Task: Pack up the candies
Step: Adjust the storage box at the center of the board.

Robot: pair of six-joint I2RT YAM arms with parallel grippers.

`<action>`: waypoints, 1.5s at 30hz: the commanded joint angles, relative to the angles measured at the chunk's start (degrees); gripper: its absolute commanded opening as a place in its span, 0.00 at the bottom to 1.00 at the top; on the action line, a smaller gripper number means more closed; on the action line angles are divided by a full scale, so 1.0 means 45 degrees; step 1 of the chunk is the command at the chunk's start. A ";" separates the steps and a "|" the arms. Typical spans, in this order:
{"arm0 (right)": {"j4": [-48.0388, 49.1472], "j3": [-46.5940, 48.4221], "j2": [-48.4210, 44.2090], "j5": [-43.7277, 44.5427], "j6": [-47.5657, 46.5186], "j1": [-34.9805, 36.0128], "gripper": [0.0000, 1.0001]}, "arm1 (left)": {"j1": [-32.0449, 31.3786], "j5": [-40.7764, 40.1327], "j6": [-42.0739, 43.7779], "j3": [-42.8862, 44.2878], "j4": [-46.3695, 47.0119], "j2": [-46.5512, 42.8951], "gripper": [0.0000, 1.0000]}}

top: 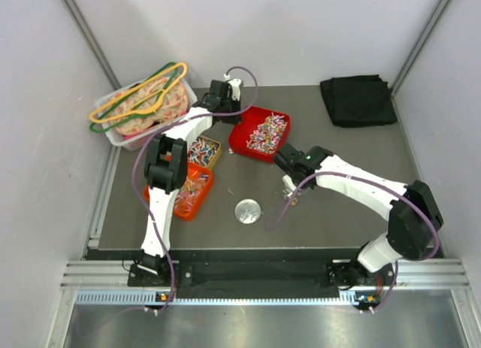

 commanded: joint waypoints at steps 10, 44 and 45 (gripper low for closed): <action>-0.0405 0.0739 0.0202 0.1214 -0.0332 0.0426 0.00 | 0.0077 0.0761 -0.0499 0.0043 0.1142 -0.1285 0.00; 0.5766 0.5172 0.1666 -0.1383 -0.0529 -0.3090 0.00 | 0.0431 0.2763 -0.3432 -0.2126 0.6110 -0.2712 0.00; 0.5843 0.5309 0.1783 -0.1403 -0.0489 -0.3090 0.00 | 0.0294 0.2212 -0.2868 -0.1506 0.5194 -0.2633 0.00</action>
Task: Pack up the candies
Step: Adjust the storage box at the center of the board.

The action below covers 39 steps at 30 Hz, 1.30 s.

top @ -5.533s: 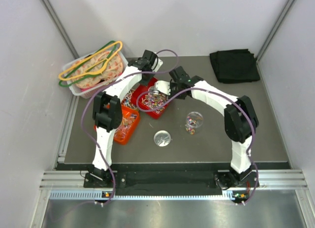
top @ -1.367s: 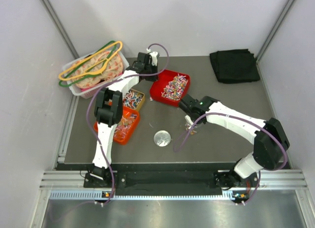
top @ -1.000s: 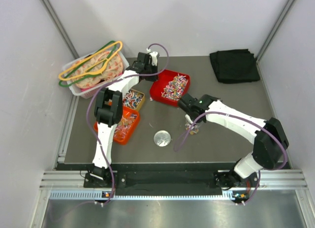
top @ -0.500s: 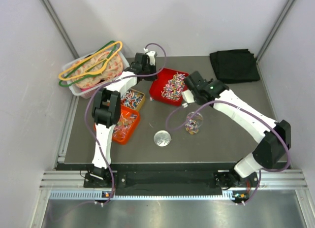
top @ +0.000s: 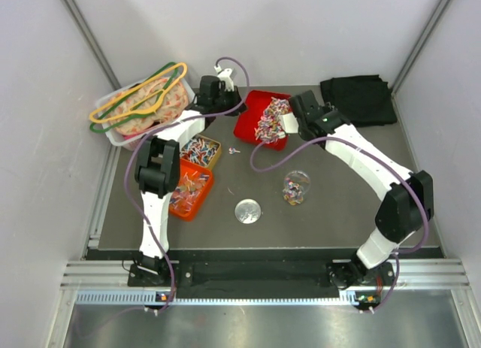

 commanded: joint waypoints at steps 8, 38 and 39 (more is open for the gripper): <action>0.2187 0.1660 0.0571 0.0532 -0.0385 -0.0078 0.00 | 0.0192 0.0611 -0.1447 -0.0047 0.2723 -0.1108 0.00; 0.4983 0.0506 0.0513 0.0845 -0.2439 0.0429 0.00 | 0.0152 0.1426 -0.0920 -0.0496 0.1359 -0.1010 0.00; 0.4825 0.0759 0.0493 0.0806 -0.2243 0.0371 0.00 | 0.0172 0.1835 -0.1211 -0.0477 0.1436 -0.0971 0.00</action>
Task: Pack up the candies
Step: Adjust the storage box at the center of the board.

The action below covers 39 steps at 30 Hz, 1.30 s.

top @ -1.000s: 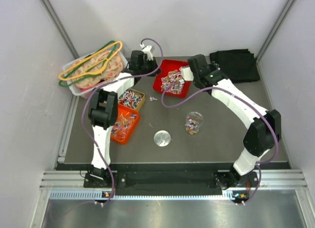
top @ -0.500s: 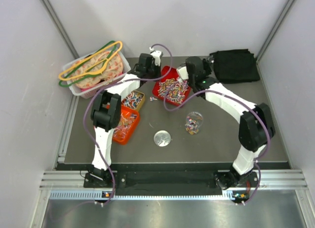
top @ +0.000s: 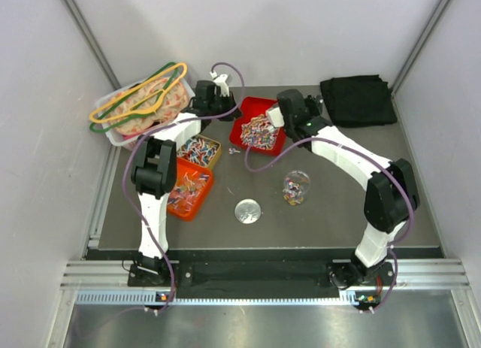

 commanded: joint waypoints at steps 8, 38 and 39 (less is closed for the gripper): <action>-0.1200 0.1809 -0.1203 -0.0185 0.2006 -0.0266 0.00 | 0.0266 0.3791 -0.3260 0.0221 0.3121 -0.0066 0.00; -0.1688 0.1985 -0.1183 -0.0186 0.2357 -0.0383 0.00 | -0.0065 0.2509 -0.0422 0.1216 -0.0327 -0.0025 0.00; -0.1727 0.1985 -0.1183 -0.0205 0.2377 -0.0383 0.00 | 0.0069 0.2947 -0.1070 0.0966 -0.0066 -0.0103 0.00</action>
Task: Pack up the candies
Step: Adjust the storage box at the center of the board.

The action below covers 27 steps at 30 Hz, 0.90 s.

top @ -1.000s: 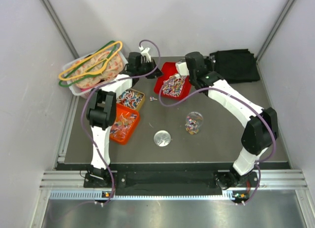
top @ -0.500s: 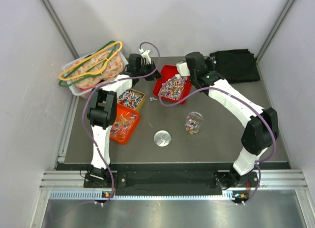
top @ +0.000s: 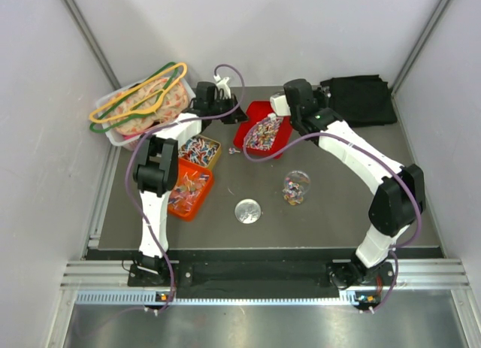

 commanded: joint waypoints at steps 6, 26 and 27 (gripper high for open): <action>-0.0062 0.0649 -0.0503 0.0043 0.0381 -0.0073 0.00 | 0.0242 0.1959 -0.1279 0.0606 0.1506 -0.0190 0.00; 0.3647 -0.1420 -0.0054 0.0667 -0.3211 0.0357 0.00 | -0.0792 -0.5772 0.4185 0.2030 -0.3660 -0.1028 0.00; 0.3765 -0.1479 0.0043 0.0726 -0.3426 0.0434 0.00 | -0.0812 -0.5812 0.4185 0.2009 -0.3680 -0.1029 0.00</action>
